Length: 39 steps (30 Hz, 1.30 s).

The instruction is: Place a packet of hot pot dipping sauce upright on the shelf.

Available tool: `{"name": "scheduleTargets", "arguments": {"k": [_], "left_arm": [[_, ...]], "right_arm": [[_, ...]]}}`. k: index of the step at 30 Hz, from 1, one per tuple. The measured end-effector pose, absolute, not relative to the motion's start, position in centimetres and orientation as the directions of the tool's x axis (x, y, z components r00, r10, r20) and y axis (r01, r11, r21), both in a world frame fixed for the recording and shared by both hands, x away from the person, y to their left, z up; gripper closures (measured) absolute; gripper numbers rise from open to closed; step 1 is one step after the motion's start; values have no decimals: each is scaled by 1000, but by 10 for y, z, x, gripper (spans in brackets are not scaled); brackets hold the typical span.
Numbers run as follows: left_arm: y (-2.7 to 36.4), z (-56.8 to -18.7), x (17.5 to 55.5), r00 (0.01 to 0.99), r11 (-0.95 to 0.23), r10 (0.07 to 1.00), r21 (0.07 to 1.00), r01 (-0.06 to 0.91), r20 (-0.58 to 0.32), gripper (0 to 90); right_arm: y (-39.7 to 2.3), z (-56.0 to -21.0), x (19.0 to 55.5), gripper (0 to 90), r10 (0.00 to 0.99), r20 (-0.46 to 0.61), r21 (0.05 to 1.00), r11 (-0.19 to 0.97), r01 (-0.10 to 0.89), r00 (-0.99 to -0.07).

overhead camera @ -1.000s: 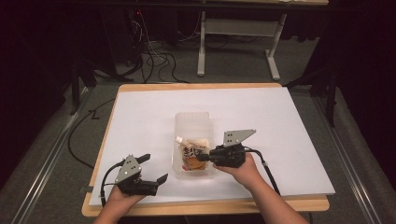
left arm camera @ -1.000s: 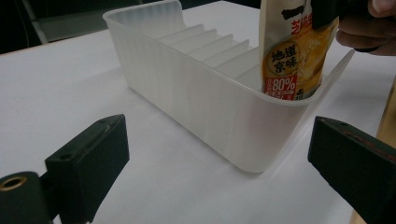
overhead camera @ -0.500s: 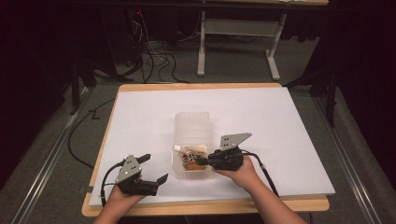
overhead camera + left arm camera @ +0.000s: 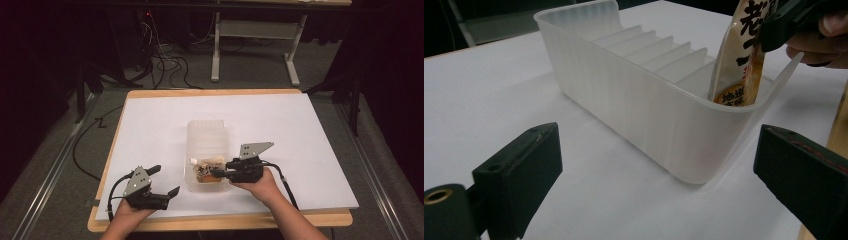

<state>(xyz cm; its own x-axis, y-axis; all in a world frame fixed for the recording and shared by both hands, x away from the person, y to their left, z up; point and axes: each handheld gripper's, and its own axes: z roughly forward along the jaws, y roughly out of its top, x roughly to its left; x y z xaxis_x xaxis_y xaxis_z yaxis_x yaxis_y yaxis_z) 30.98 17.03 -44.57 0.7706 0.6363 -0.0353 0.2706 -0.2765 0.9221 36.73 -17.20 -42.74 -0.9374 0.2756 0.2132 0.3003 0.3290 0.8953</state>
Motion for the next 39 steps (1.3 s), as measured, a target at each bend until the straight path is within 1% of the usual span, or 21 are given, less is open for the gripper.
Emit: {"name": "scheduleTargets", "arguments": {"k": [6, 11, 14, 15, 18, 19, 23, 30, 34, 39], "left_arm": [[170, -446, 310, 771, -279, 636, 921, 272, -35, 60], [170, -446, 310, 770, -277, 637, 922, 272, -36, 60], [170, -446, 310, 770, -277, 637, 922, 272, -36, 60], [170, -446, 310, 770, -277, 637, 922, 272, -36, 60], [170, -446, 310, 770, -277, 636, 922, 271, -35, 60], [170, -446, 310, 770, -277, 637, 922, 271, -35, 60], [170, -446, 310, 770, -277, 637, 921, 272, -36, 60], [170, -446, 310, 768, -278, 639, 921, 272, -34, 60], [170, -446, 310, 768, -278, 639, 921, 272, -34, 60], [170, -446, 310, 766, -276, 642, 922, 273, -35, 61]], "right_arm": [[-173, -423, 364, 636, 292, 208, 900, 316, 300, -934], [-174, -422, 362, 513, 303, 198, 906, 308, 292, -932], [-174, -420, 360, 464, 305, 192, 911, 298, 285, -933], [-175, -419, 360, 430, 309, 190, 912, 295, 284, -932], [-175, -418, 357, 386, 321, 180, 917, 287, 276, -930], [-175, -417, 356, 347, 328, 172, 919, 286, 272, -929], [-178, -416, 354, 259, 366, 168, 916, 284, 282, -915], [-203, -416, 347, 258, 438, 154, 920, 263, 290, -886], [-226, -416, 341, 256, 508, 131, 930, 235, 284, -851], [-256, -418, 332, 220, 601, 81, 936, 230, 268, -795]]}}
